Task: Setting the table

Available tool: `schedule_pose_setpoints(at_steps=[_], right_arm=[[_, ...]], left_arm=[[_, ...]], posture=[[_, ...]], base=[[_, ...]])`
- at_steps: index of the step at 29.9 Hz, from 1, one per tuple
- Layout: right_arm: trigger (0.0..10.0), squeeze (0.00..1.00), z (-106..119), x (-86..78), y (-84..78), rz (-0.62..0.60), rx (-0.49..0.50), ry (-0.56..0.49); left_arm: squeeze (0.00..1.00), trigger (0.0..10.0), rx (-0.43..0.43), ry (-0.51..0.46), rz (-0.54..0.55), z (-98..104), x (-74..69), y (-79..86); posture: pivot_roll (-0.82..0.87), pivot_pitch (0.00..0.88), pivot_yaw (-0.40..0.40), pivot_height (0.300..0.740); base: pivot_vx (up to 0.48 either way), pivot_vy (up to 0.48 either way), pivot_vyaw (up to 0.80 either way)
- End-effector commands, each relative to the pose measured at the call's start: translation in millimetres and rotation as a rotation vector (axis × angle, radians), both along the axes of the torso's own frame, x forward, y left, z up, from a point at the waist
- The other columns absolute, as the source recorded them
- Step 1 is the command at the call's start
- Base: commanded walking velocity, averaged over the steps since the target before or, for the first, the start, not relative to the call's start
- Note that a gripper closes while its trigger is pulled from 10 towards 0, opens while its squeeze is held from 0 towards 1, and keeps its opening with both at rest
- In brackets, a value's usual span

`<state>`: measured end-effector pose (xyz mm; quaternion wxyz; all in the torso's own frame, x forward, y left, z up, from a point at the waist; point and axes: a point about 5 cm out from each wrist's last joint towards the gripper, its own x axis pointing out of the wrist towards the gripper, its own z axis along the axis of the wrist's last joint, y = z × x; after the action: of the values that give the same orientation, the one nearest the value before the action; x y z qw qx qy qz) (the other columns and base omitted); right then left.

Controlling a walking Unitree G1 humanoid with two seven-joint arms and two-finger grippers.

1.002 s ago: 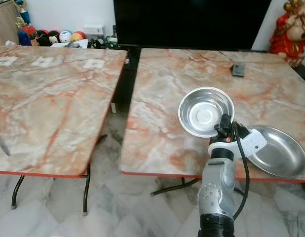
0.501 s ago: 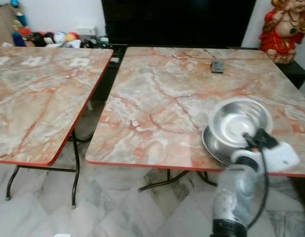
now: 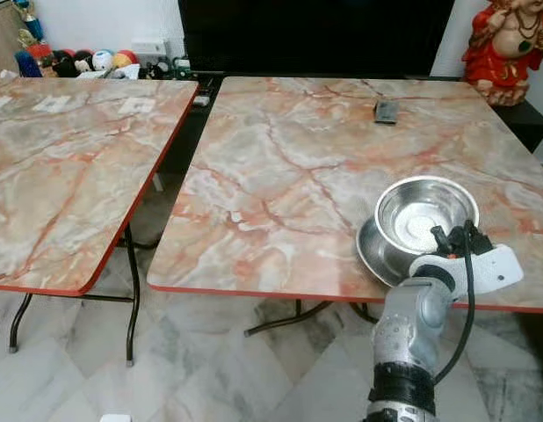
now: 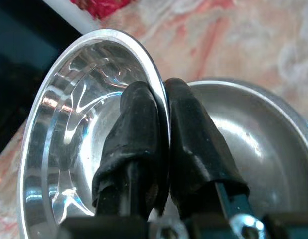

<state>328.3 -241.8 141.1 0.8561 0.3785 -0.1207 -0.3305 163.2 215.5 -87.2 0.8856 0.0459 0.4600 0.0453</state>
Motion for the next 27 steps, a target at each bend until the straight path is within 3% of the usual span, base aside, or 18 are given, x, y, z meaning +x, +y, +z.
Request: schedule_pose_setpoints(at_steps=[1,20,27], right_arm=[[10.0,0.00,2,-0.8,-6.2,-0.041,0.012,-0.002],[10.0,0.00,-14,-3.3,-0.5,-0.045,0.081,0.048],[10.0,0.00,-23,-1.1,6.3,-0.004,0.120,0.074]], left_arm=[[0.00,10.0,0.010,0.026,-0.007,-3,-8.3,4.1],[0.00,10.0,0.013,0.017,-0.018,-3,-10.3,6.1],[0.00,10.0,0.016,0.030,-0.012,-4,-19.1,11.2]], posture=[[0.01,0.087,-0.005,0.740],[0.00,0.092,-0.002,0.740],[0.01,0.093,-0.003,0.740]], base=[[0.000,0.000,0.00],[0.000,0.000,0.00],[0.000,0.000,0.00]])
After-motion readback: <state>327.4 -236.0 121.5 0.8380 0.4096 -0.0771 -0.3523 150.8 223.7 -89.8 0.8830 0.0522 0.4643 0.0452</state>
